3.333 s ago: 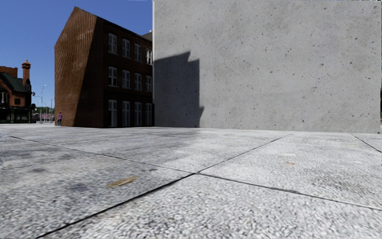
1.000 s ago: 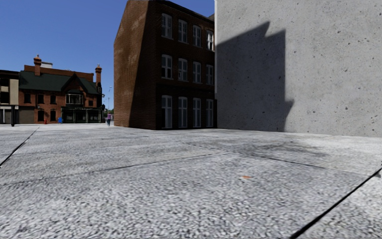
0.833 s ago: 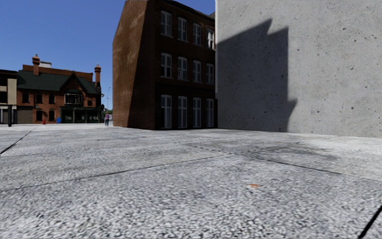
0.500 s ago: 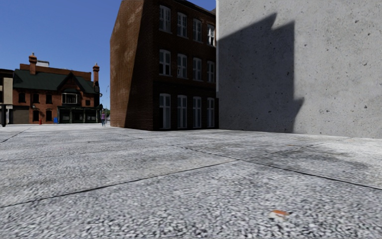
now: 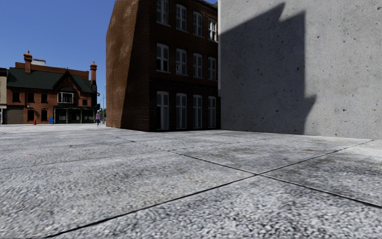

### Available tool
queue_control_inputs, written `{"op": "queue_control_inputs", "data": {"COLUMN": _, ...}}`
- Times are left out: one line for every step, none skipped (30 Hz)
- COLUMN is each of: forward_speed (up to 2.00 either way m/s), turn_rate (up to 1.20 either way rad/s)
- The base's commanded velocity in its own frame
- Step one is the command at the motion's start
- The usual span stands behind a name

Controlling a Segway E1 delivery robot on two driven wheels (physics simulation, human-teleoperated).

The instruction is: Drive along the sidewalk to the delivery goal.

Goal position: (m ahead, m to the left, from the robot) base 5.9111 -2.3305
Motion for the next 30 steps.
{"op": "queue_control_inputs", "data": {"forward_speed": 2.0, "turn_rate": 0.0}}
{"op": "queue_control_inputs", "data": {"forward_speed": 2.0, "turn_rate": 0.0}}
{"op": "queue_control_inputs", "data": {"forward_speed": 2.0, "turn_rate": 0.0}}
{"op": "queue_control_inputs", "data": {"forward_speed": 2.0, "turn_rate": 0.0}}
{"op": "queue_control_inputs", "data": {"forward_speed": 2.0, "turn_rate": 0.0}}
{"op": "queue_control_inputs", "data": {"forward_speed": 2.0, "turn_rate": 0.0}}
{"op": "queue_control_inputs", "data": {"forward_speed": 2.0, "turn_rate": 0.0}}
{"op": "queue_control_inputs", "data": {"forward_speed": 2.0, "turn_rate": 0.0}}
{"op": "queue_control_inputs", "data": {"forward_speed": 2.0, "turn_rate": 0.0}}
{"op": "queue_control_inputs", "data": {"forward_speed": 2.0, "turn_rate": 0.0}}
{"op": "queue_control_inputs", "data": {"forward_speed": 2.0, "turn_rate": 0.0}}
{"op": "queue_control_inputs", "data": {"forward_speed": 2.0, "turn_rate": -0.06}}
{"op": "queue_control_inputs", "data": {"forward_speed": 2.0, "turn_rate": -0.06}}
{"op": "queue_control_inputs", "data": {"forward_speed": 2.0, "turn_rate": -0.13}}
{"op": "queue_control_inputs", "data": {"forward_speed": 2.0, "turn_rate": -0.15}}
{"op": "queue_control_inputs", "data": {"forward_speed": 2.0, "turn_rate": -0.17}}
{"op": "queue_control_inputs", "data": {"forward_speed": 2.0, "turn_rate": -0.17}}
{"op": "queue_control_inputs", "data": {"forward_speed": 2.0, "turn_rate": -0.2}}
{"op": "queue_control_inputs", "data": {"forward_speed": 2.0, "turn_rate": -0.24}}
{"op": "queue_control_inputs", "data": {"forward_speed": 2.0, "turn_rate": -0.29}}
{"op": "queue_control_inputs", "data": {"forward_speed": 2.0, "turn_rate": -0.31}}
{"op": "queue_control_inputs", "data": {"forward_speed": 2.0, "turn_rate": -0.31}}
{"op": "queue_control_inputs", "data": {"forward_speed": 2.0, "turn_rate": -0.32}}
{"op": "queue_control_inputs", "data": {"forward_speed": 2.0, "turn_rate": -0.33}}
{"op": "queue_control_inputs", "data": {"forward_speed": 2.0, "turn_rate": -0.33}}
{"op": "queue_control_inputs", "data": {"forward_speed": 2.0, "turn_rate": -0.33}}
{"op": "queue_control_inputs", "data": {"forward_speed": 2.0, "turn_rate": -0.33}}
{"op": "queue_control_inputs", "data": {"forward_speed": 2.0, "turn_rate": -0.36}}
{"op": "queue_control_inputs", "data": {"forward_speed": 2.0, "turn_rate": -0.39}}
{"op": "queue_control_inputs", "data": {"forward_speed": 2.0, "turn_rate": -0.4}}
